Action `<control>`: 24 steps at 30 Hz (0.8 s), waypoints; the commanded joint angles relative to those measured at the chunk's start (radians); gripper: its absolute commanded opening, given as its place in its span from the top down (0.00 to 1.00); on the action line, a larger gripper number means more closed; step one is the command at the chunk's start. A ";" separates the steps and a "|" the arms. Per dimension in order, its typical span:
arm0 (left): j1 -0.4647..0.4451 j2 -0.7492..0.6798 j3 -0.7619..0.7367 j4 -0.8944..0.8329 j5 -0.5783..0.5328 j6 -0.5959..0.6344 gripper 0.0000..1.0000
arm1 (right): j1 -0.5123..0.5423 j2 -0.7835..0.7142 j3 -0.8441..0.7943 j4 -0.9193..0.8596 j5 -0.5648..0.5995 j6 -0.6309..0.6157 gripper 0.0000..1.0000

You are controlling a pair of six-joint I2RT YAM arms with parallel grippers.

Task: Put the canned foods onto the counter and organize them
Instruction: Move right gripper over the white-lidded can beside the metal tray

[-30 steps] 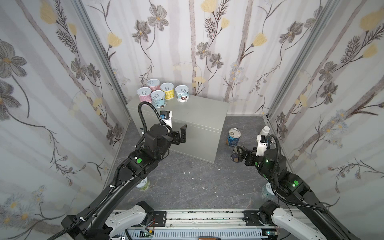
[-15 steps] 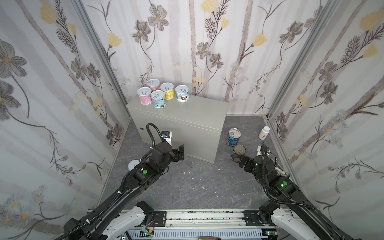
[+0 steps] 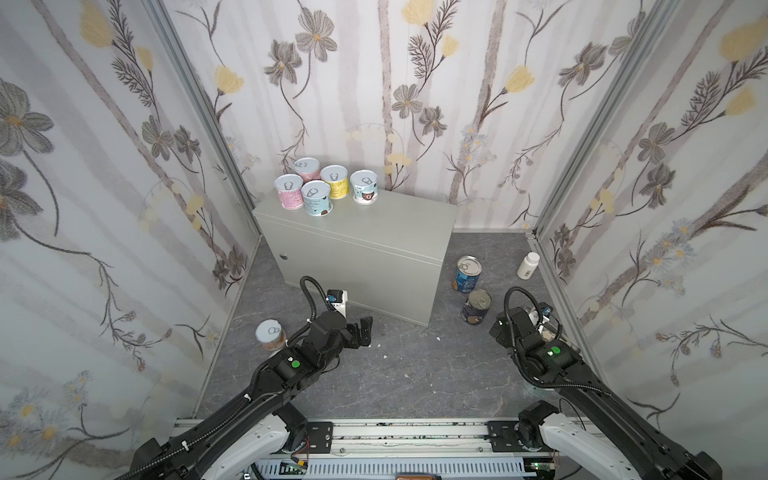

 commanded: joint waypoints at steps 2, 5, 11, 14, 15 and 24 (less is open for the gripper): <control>-0.037 0.029 -0.017 0.108 0.011 -0.027 0.00 | -0.005 0.094 0.043 -0.286 0.107 0.280 0.00; -0.063 0.047 -0.035 0.138 0.020 -0.034 0.00 | -0.011 0.117 0.046 -0.378 0.126 0.393 0.00; -0.091 0.084 -0.044 0.161 0.032 -0.029 0.00 | -0.072 0.048 0.036 -0.462 0.127 0.482 0.00; -0.095 0.101 -0.045 0.170 0.042 -0.027 0.00 | -0.131 -0.032 0.015 -0.457 0.124 0.453 0.00; -0.097 0.107 -0.044 0.174 0.044 -0.026 0.00 | -0.156 -0.063 0.005 -0.447 0.118 0.436 0.00; -0.112 0.143 -0.036 0.198 0.052 -0.028 0.00 | -0.261 -0.157 -0.026 -0.381 0.059 0.374 0.00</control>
